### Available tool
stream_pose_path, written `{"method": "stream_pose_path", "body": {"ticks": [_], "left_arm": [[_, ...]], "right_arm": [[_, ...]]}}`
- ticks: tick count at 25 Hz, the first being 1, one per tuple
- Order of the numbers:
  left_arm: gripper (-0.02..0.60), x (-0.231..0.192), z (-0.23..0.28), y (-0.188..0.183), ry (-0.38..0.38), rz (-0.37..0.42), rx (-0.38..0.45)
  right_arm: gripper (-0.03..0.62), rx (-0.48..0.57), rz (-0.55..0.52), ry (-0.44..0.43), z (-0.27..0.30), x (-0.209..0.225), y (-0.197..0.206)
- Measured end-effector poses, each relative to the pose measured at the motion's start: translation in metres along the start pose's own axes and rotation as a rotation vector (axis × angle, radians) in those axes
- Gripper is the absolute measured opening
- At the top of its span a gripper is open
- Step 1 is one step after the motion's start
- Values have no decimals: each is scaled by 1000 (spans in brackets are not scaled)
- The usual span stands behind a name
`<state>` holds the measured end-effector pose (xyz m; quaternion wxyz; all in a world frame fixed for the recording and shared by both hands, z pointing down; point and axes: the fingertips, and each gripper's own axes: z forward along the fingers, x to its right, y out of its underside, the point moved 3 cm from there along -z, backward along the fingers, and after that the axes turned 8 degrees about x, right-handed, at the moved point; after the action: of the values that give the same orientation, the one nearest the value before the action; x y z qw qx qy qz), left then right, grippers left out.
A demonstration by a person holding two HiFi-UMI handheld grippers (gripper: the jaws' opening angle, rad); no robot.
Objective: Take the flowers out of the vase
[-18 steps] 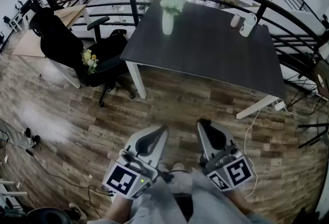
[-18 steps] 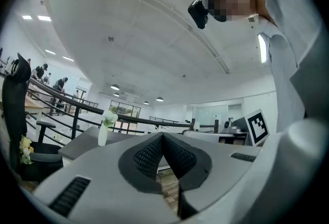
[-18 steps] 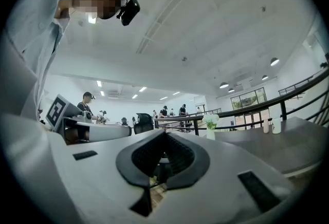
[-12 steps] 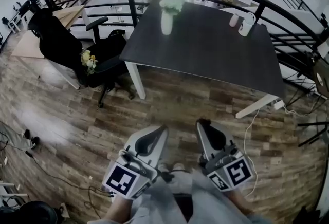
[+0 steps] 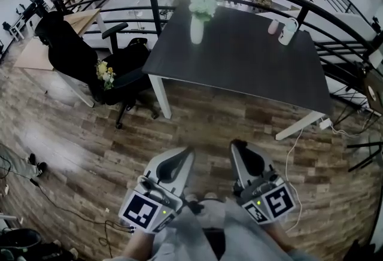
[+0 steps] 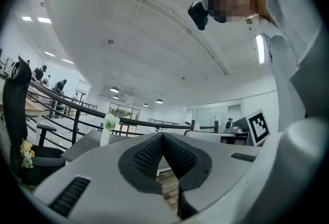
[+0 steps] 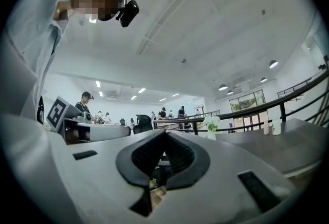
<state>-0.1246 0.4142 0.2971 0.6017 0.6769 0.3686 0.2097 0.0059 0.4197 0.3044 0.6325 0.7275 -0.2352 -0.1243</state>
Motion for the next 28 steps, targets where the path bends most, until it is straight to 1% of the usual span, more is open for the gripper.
{"method": "stream_pose_path", "body": {"ticks": [6, 9, 13, 20, 28], "left_arm": [[-2, 0, -10, -1, 29, 3, -10], [-2, 2, -14, 1, 41, -8, -31], [-2, 1, -13, 1, 50, 1, -18], [-2, -7, 3, 0, 40, -3, 2], [-2, -18, 47, 10, 29, -6, -7]], "right_arm": [[2, 22, -6, 18, -2, -12, 2], [2, 23, -27, 22, -6, -17, 3], [3, 26, -42, 45, -10, -15, 3], [3, 26, -40, 54, -6, 4, 3], [2, 24, -24, 11, 26, 45, 10]]}}
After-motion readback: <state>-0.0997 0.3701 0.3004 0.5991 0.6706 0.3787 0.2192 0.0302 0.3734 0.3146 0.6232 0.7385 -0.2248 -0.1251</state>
